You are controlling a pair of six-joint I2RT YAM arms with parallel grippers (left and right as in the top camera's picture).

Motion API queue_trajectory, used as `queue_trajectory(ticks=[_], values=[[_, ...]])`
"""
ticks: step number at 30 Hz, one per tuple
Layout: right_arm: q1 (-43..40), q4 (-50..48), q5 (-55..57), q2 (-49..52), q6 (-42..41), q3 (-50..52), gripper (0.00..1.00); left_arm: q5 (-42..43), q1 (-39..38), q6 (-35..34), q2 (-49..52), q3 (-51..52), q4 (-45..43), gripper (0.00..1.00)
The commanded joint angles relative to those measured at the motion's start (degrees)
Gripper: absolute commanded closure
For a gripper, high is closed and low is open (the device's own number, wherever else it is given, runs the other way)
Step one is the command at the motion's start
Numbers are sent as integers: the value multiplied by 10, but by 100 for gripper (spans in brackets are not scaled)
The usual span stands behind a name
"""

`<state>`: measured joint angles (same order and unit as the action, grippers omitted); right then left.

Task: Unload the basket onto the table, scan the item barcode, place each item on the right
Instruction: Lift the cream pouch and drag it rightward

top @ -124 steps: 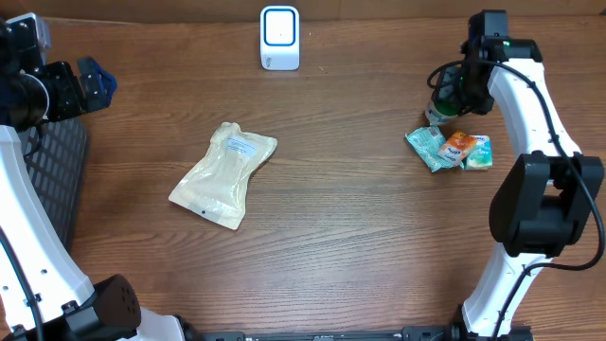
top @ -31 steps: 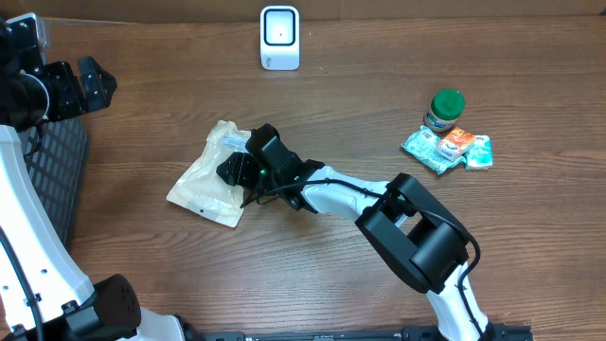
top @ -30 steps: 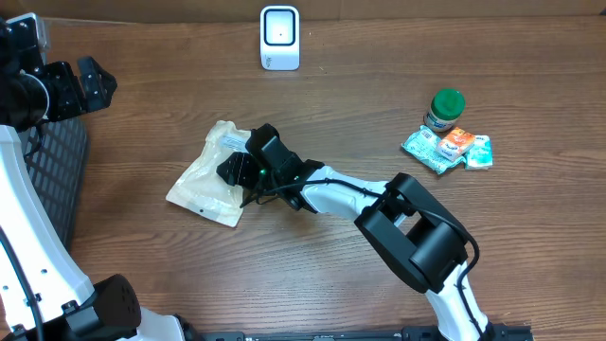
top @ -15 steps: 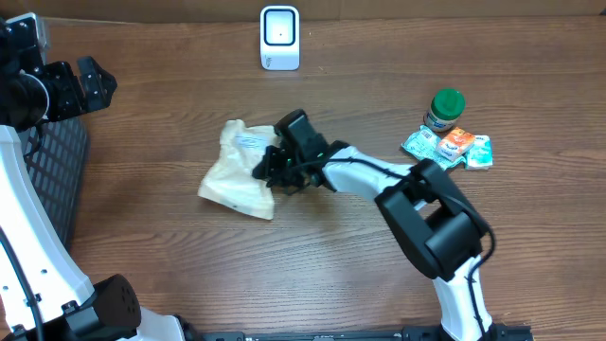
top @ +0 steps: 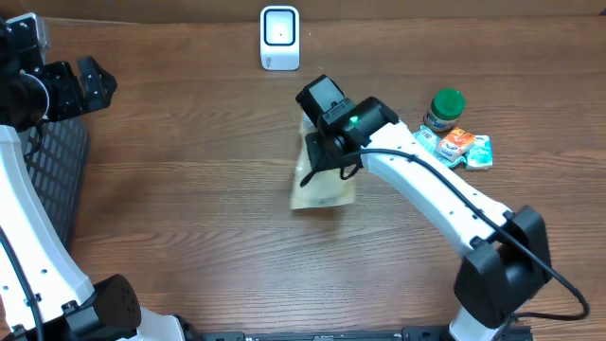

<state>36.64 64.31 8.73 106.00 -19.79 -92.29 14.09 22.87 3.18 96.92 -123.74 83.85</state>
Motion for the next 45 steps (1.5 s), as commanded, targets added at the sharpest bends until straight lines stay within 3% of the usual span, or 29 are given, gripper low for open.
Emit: queue_trajectory(ticks=[1, 4, 11, 18, 24, 26, 27, 30, 33, 37, 41, 45], values=[[16, 72, 257, -4, 25, -12, 96, -1, -4, 7, 2, -2, -1, 0], [19, 120, 335, 3, 33, -12, 96, -1, -4, 7, 2, -2, 0, 0], [19, 90, 337, 34, 129, -11, 96, -1, -4, 7, 2, -2, 0, 0], [29, 99, 337, 111, 148, -11, 95, -1, -4, 7, 2, -2, -1, 0], [71, 96, 324, 135, 148, -11, 75, -1, -4, 7, 2, -2, -1, 0], [92, 95, 299, 135, 148, -13, 50, -1, -4, 7, 2, -2, -1, 0], [105, 94, 276, 135, 148, -14, 43, -1, -4, 7, 2, -2, 0, 0], [143, 87, 203, 135, 148, -14, 31, -1, -4, 7, 2, -2, -1, 0], [176, 84, 88, 135, 148, -27, 25, -1, -4, 7, 2, -2, 0, 0], [179, 78, -37, 135, 147, -72, 25, -1, -4, 7, 2, -2, -1, 0], [142, 90, -126, 135, 148, -145, 25, -1, -4, 7, 2, -2, 0, 0], [68, 137, -147, 135, 169, -212, 25, -1, -4, 7, 2, -2, 0, 0]])
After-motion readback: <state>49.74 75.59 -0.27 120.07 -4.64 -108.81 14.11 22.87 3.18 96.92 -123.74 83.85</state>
